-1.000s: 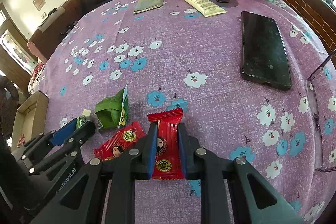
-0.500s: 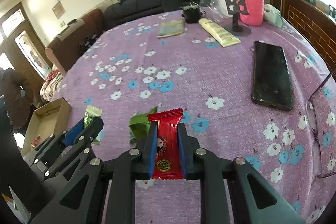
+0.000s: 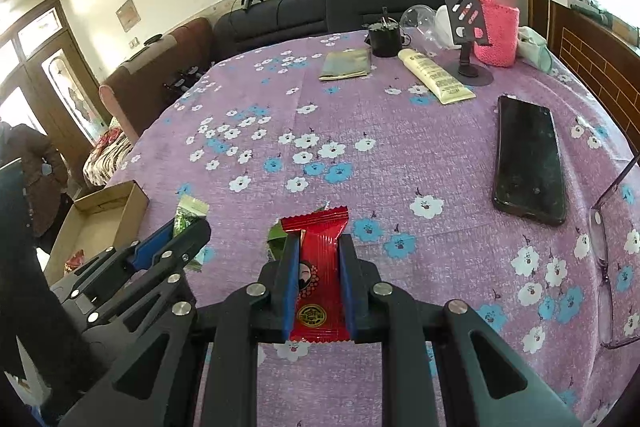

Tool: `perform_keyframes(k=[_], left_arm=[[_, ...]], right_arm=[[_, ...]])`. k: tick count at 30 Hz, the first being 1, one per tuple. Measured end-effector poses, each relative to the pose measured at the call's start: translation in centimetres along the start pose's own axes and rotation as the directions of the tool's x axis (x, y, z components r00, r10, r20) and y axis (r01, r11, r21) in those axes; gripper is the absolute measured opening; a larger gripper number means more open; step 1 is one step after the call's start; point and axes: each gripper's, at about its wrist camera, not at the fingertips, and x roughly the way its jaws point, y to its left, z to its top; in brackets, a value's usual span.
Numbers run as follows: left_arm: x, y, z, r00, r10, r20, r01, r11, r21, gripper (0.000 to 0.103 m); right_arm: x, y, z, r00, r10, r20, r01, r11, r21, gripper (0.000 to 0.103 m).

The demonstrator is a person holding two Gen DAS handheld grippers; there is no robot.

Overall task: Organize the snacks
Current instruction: 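Lift both candies and carry them toward the box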

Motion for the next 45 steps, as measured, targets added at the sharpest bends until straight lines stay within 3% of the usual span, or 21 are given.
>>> perform_keyframes(k=[19, 32, 39, 45], left_arm=[[0.3, -0.4, -0.2, 0.999, -0.020, -0.025, 0.021, 1.000, 0.014, 0.018], [-0.7, -0.4, -0.1, 0.999, -0.052, -0.011, 0.052, 0.999, -0.004, 0.018], [-4.2, 1.1, 0.1, 0.988, -0.149, -0.040, 0.145, 0.986, -0.080, 0.017], [-8.7, 4.4, -0.2, 0.988, -0.156, 0.010, 0.157, 0.982, -0.104, 0.018]], right_arm=[[1.1, -0.7, -0.1, 0.999, -0.033, -0.040, 0.034, 0.999, 0.025, 0.018], [0.9, -0.9, 0.0, 0.996, -0.093, -0.013, 0.094, 0.995, 0.020, 0.018], [1.0, -2.2, 0.5, 0.995, -0.100, -0.003, 0.100, 0.993, 0.063, 0.018], [-0.7, -0.7, 0.6, 0.999, -0.044, 0.020, 0.042, 0.995, 0.085, 0.018]])
